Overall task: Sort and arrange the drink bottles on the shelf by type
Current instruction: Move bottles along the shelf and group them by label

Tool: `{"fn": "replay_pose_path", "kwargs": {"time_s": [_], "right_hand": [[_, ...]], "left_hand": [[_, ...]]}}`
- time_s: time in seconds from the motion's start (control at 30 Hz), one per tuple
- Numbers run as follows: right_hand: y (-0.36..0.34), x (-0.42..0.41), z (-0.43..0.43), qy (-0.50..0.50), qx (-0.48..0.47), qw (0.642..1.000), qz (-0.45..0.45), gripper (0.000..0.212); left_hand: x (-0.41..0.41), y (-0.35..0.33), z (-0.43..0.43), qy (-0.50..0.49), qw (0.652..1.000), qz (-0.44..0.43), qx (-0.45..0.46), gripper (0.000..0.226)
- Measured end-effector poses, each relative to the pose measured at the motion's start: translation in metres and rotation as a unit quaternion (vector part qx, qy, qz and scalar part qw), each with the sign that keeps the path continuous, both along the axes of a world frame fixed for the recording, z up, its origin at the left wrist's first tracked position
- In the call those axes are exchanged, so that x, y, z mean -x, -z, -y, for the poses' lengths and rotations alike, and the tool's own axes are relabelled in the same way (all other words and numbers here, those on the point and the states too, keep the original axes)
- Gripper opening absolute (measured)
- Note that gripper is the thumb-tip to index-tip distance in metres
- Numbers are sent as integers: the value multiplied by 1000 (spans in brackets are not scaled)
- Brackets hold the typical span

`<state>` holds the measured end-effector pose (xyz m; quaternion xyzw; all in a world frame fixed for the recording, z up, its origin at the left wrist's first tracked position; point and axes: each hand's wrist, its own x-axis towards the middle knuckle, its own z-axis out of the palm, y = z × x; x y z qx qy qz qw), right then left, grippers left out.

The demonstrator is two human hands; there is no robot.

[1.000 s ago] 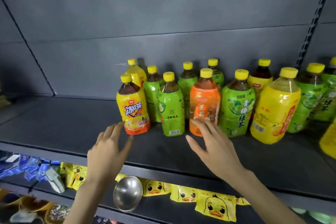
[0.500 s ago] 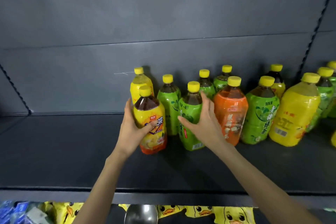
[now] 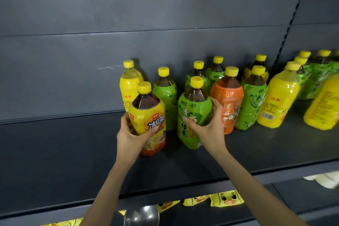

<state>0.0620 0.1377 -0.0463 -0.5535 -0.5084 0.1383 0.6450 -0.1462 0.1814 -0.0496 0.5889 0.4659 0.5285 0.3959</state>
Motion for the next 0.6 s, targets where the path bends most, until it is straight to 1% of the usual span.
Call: {"fn": "replay_pose_path", "kwargs": {"time_s": [0.1,0.2,0.3,0.4,0.47,0.6], "right_hand": [[0,-3,21,-24,13,1000,3,89],[-4,-5,42,-34,15,999,-15,88],[-8,-11,56,-15,12,999,-41,80],[-11,-23,72,6,9,997,-75,79],[-10,-35,86,14,12,997,-74,79],[-15,-65,118,35,17,998,-48,78]], "left_hand": [[0,5,7,2,999,33,-9,88],[-2,9,15,1,998,56,-15,82],[-6,9,22,10,997,71,-20,79],[-13,4,29,26,996,88,-18,73],[-20,0,35,36,994,97,-17,72],[-40,-12,50,64,993,90,-39,79]]}}
